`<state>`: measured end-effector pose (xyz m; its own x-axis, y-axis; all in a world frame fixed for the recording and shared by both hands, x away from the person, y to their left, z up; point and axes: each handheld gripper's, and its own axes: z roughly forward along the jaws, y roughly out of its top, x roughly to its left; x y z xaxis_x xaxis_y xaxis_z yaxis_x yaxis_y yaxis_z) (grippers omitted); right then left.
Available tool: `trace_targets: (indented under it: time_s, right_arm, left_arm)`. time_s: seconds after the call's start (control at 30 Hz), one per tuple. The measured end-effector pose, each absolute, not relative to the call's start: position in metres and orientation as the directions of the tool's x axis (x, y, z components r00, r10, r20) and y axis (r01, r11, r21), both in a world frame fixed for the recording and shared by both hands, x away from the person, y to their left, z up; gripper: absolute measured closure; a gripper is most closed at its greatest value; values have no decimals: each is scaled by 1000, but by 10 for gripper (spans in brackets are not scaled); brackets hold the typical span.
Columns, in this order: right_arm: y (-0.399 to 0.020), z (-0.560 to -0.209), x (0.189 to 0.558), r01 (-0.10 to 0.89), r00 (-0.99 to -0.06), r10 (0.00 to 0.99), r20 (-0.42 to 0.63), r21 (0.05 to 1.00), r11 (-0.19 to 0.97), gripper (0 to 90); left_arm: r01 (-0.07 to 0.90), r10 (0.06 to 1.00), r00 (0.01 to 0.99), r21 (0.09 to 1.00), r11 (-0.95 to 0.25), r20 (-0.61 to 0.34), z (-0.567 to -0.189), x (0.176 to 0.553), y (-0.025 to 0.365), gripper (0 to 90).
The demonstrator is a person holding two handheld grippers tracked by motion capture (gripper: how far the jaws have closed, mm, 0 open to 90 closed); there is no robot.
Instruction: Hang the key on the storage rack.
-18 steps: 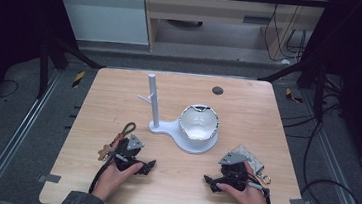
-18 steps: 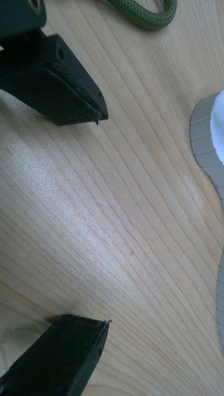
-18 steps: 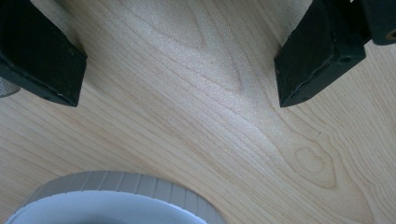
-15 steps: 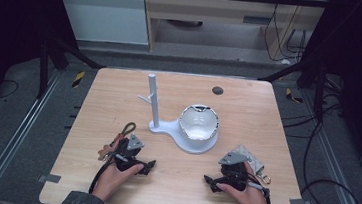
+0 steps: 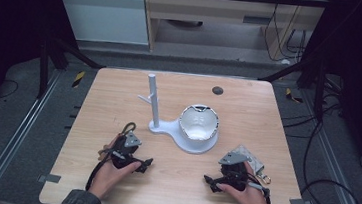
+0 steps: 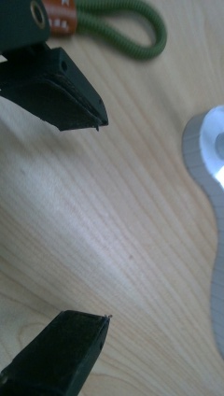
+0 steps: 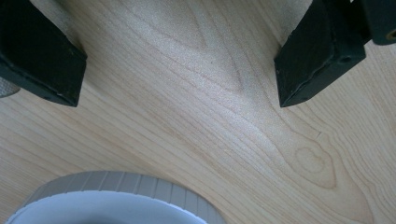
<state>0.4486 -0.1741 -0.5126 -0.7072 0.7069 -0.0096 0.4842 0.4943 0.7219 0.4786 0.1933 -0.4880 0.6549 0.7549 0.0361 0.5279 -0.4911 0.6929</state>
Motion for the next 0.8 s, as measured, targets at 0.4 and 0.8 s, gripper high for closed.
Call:
trace_targets:
  time_s: [0.4, 0.8]
  right_arm:
    - [-174, -513, 449, 484, -708, 707, -10, 722, 495, 20]
    - [-175, -513, 449, 482, -709, 705, -12, 722, 496, 20]
  left_arm:
    - [618, 814, 576, 611, -496, 78, -460, 506, 225, 98]
    - [696, 842, 535, 525, -490, 77, -449, 526, 245, 233]
